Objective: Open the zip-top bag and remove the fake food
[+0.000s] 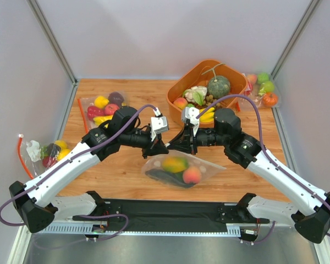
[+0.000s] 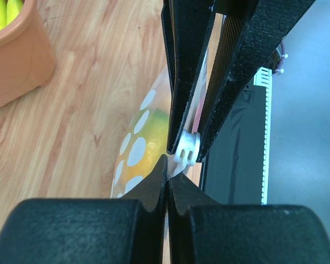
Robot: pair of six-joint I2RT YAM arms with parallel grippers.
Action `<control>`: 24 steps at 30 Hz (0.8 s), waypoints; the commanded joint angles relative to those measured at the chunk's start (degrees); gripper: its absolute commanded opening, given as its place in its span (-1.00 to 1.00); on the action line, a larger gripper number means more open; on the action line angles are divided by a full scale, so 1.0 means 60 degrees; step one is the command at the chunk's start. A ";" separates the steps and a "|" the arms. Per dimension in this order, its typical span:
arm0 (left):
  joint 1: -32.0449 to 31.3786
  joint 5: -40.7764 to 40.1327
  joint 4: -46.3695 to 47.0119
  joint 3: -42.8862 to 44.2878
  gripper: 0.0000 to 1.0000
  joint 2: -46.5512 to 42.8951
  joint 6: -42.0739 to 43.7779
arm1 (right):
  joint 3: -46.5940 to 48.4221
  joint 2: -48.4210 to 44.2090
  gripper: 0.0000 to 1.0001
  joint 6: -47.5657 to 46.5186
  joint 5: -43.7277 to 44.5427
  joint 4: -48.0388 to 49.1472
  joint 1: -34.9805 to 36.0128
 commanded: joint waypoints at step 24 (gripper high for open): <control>0.0270 -0.1801 0.0452 -0.0057 -1.00 -0.0431 -0.0065 | -0.0242 -0.0288 -0.99 -0.0611 0.1546 -0.0058 0.0062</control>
